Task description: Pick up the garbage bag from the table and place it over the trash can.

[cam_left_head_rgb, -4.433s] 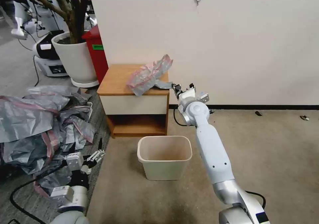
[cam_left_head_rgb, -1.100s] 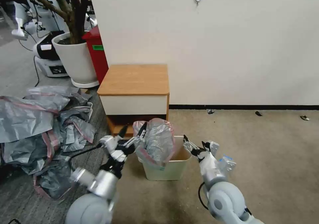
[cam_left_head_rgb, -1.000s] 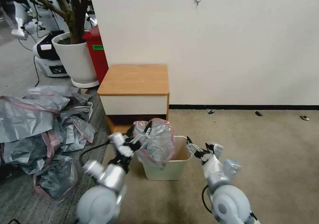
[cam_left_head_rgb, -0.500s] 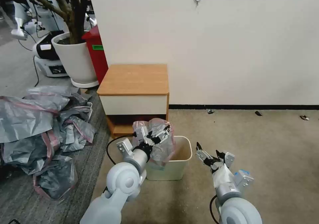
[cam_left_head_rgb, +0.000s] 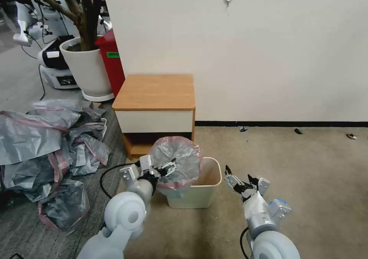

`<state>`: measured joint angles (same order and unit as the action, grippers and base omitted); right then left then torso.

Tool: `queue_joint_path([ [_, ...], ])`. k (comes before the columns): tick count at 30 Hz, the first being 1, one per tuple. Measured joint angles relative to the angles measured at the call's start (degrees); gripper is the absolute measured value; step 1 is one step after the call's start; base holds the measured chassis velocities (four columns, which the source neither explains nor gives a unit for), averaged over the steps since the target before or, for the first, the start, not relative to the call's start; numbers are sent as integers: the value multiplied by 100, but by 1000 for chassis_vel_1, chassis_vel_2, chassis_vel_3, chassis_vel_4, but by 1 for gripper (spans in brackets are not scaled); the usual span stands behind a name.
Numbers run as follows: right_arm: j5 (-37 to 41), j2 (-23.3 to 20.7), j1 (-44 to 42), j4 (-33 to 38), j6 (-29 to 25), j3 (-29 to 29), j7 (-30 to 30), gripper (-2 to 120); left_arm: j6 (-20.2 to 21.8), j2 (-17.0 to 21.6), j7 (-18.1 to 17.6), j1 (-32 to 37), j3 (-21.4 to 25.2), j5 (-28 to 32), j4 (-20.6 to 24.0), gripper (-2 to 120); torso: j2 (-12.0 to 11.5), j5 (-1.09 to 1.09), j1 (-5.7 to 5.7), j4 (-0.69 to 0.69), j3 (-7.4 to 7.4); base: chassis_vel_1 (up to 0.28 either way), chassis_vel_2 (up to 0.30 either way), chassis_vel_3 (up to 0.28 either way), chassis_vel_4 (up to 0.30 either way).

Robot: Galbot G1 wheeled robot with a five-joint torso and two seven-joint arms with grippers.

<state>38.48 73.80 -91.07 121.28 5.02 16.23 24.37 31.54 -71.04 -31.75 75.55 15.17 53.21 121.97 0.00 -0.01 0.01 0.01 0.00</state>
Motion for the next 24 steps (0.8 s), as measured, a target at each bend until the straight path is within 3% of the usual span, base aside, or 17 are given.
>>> queue_joint_path([
  [8,-37,13,24,-83,-72,-7,-13,99,35,229,68,90,43,-10,55,100,0,0,0,-1,0,0,0,0,0],
  [14,-33,11,48,-113,-99,17,-14,98,63,621,493,236,151,-487,102,100,0,1,0,0,0,0,0,0,0],
  [18,-36,43,51,-146,-116,7,-14,98,105,733,515,224,123,-541,76,98,0,1,0,-1,0,0,0,0,0],
  [24,-71,92,46,-179,-129,-13,-14,97,117,787,526,133,-54,-626,-83,83,0,0,0,-1,0,0,0,0,0],
])
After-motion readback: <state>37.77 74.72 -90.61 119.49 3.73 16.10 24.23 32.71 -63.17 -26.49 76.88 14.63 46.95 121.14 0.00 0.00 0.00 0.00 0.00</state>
